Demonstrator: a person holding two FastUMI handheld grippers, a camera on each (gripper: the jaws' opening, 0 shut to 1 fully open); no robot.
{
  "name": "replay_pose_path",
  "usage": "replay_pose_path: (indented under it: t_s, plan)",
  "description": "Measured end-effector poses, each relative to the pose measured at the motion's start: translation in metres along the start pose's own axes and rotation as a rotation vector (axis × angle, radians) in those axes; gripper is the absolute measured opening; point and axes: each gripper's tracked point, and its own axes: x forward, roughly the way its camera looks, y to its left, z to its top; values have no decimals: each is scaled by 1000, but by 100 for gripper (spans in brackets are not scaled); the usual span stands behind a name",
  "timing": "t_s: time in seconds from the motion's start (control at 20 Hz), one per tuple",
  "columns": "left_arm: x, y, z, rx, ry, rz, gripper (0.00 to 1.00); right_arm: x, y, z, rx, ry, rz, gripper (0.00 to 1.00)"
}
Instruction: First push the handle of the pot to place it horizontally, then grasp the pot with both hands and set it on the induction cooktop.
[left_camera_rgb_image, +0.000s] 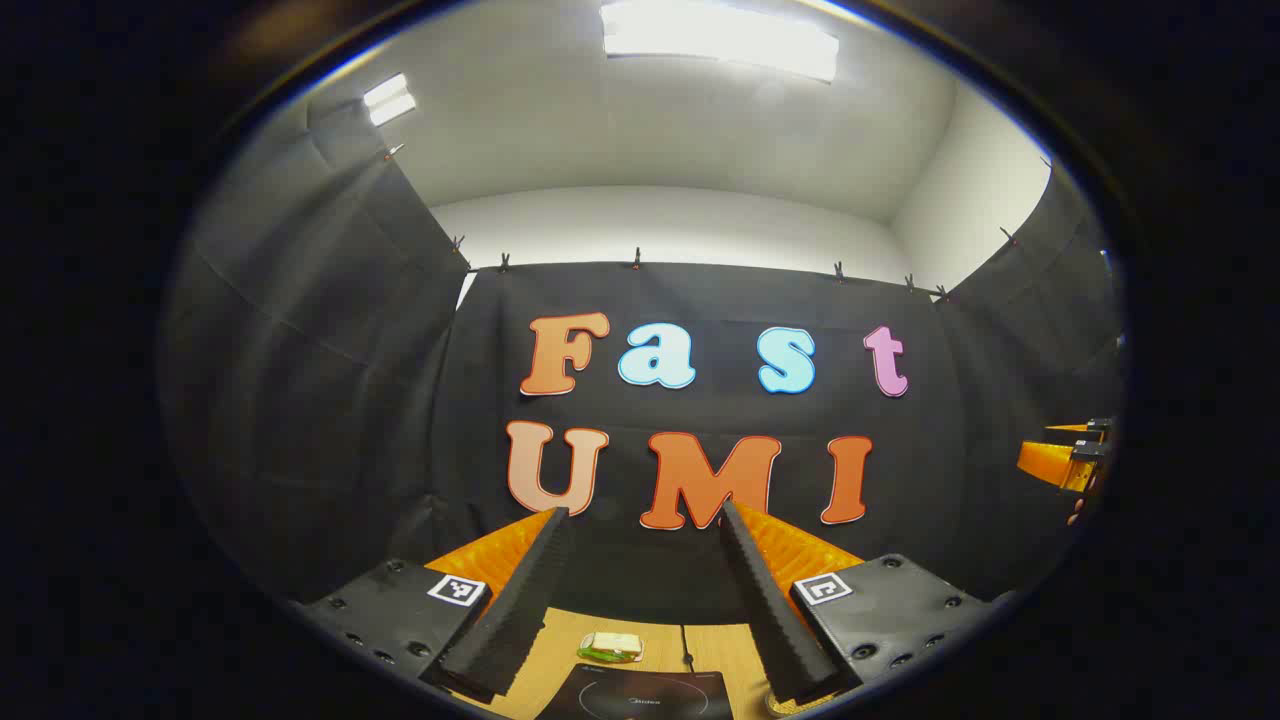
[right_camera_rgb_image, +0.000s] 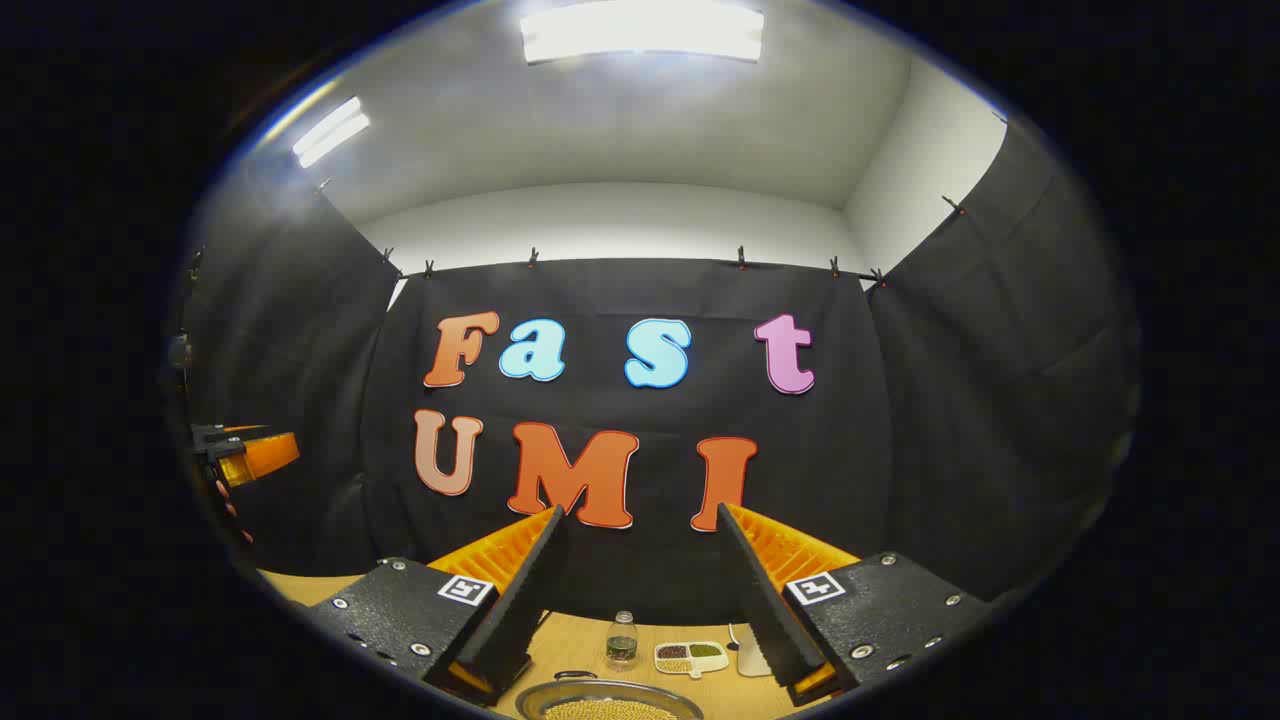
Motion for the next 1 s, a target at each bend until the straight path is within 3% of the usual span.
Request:
replay_pose_path:
  t_s: [1.0]
  plan:
    - [-3,6,2,-11,-51,35,96,-3,5,2,-6,-31,-4,91]
